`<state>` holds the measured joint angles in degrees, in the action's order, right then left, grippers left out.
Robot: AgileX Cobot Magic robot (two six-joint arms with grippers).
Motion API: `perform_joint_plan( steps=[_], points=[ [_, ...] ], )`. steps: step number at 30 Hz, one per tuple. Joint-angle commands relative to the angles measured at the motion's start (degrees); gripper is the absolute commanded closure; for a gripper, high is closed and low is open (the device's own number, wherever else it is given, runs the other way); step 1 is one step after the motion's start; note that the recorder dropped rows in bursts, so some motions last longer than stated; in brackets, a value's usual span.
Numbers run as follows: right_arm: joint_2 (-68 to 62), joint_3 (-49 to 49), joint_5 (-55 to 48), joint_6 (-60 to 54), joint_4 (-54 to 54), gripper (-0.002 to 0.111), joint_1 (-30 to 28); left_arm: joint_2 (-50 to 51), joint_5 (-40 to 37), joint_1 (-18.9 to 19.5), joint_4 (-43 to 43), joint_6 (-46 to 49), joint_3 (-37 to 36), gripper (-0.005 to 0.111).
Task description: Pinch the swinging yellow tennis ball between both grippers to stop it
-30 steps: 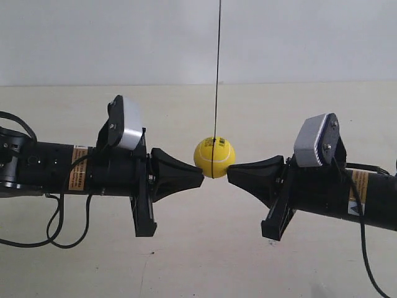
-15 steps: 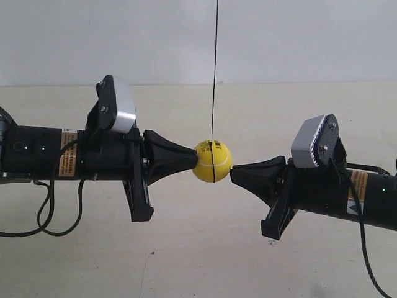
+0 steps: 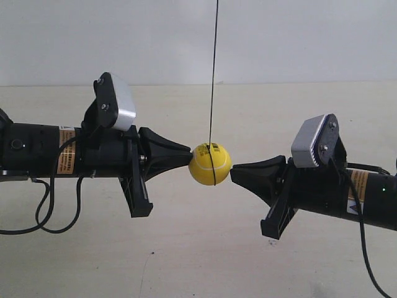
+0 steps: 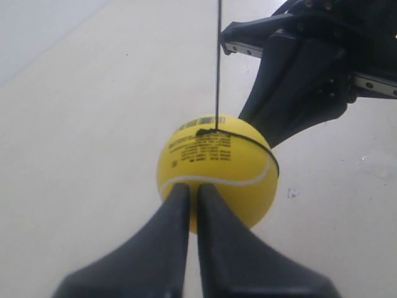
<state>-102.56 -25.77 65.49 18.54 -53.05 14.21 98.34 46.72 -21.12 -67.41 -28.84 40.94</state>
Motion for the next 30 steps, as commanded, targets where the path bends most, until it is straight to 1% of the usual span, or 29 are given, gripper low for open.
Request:
perform_joint_plan(
  steps=[1, 14, 22, 25, 30],
  points=[
    [0.1, -0.2, 0.9, 0.0, 0.2, 0.108, 0.0, -0.3, -0.1, -0.1, 0.8, -0.4, -0.4, 0.102],
    [0.1, -0.2, 0.2, 0.4, 1.2, 0.108, 0.0, -0.3, -0.3, -0.1, 0.8, -0.4, -0.4, 0.102],
    [0.1, -0.2, -2.6, -0.3, 2.7, 0.108, 0.0, -0.3, -7.2, -0.1, 1.0, -0.3, -0.4, 0.102],
    [0.1, -0.2, -4.8, -0.9, 4.7, 0.108, 0.0, -1.4, -12.4, -0.1, 3.8, 1.4, -0.4, 0.102],
    [0.1, -0.2, -5.7, -1.9, 5.2, 0.108, 0.0, -3.8, -14.8, -0.1, 4.6, 0.8, -0.4, 0.102]
  ],
)
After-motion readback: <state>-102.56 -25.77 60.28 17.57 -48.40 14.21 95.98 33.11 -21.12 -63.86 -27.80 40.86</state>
